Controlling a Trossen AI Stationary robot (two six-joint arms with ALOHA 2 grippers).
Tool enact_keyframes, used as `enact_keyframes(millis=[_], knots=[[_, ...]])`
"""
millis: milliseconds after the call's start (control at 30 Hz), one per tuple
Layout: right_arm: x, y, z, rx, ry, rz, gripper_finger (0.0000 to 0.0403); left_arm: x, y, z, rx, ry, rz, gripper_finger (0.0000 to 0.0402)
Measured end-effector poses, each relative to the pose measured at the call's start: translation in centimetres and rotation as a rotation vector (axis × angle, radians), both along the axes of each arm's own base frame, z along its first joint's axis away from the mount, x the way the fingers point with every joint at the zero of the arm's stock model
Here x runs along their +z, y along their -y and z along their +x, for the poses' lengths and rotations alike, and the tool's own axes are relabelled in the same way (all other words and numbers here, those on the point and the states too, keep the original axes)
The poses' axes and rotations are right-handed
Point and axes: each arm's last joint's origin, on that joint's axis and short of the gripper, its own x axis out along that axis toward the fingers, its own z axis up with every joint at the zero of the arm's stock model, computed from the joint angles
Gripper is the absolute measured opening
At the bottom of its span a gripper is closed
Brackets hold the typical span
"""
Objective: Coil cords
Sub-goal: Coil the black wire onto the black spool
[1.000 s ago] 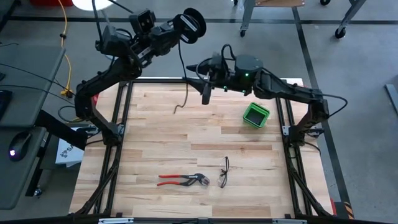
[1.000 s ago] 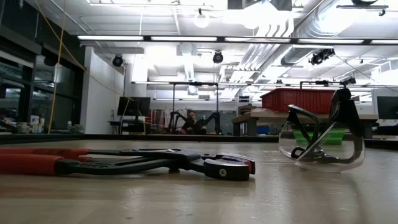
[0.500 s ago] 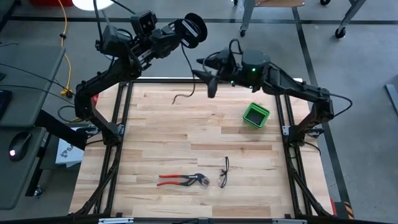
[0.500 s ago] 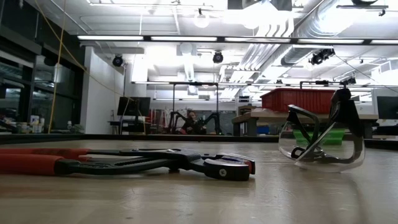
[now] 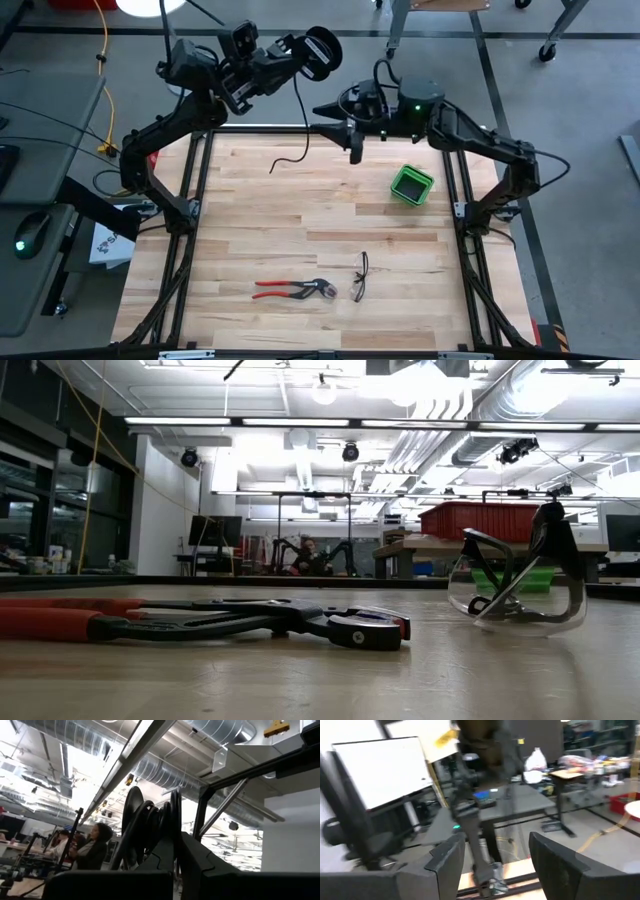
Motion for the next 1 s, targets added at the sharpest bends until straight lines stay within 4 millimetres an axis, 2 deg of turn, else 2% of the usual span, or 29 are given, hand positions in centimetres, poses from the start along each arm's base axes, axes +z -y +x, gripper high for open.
enact_keyframes(millis=[167, 300, 533, 633, 933, 1000], knots=[[-1.1, 0.5, 1.3, -0.087, -0.029, -0.002, 0.0212, 0.0, 0.1, 0.0, 0.006, 0.007, -0.005, 0.0001], [-1.8, 0.6, 2.2, -0.049, -0.044, 0.013, 0.0212, 0.0, 0.0, 0.0, 0.027, 0.009, 0.004, 0.0001], [-1.8, 0.1, 2.4, -0.024, -0.030, 0.031, 0.0206, 0.0, 0.0, 0.1, 0.030, 0.009, 0.003, 0.0001], [-1.8, 0.1, 2.4, -0.030, -0.031, 0.031, 0.0174, 0.0, 0.0, 0.1, 0.031, 0.010, 0.002, 0.0001], [-1.4, 0.1, 2.0, -0.048, -0.027, 0.005, 0.0025, 0.0, 0.0, 0.0, 0.033, 0.010, 0.001, 0.0001], [-1.4, -0.1, 2.0, -0.040, -0.027, 0.003, 0.0009, 0.0, 0.0, 0.0, 0.034, 0.009, 0.001, 0.0001]])
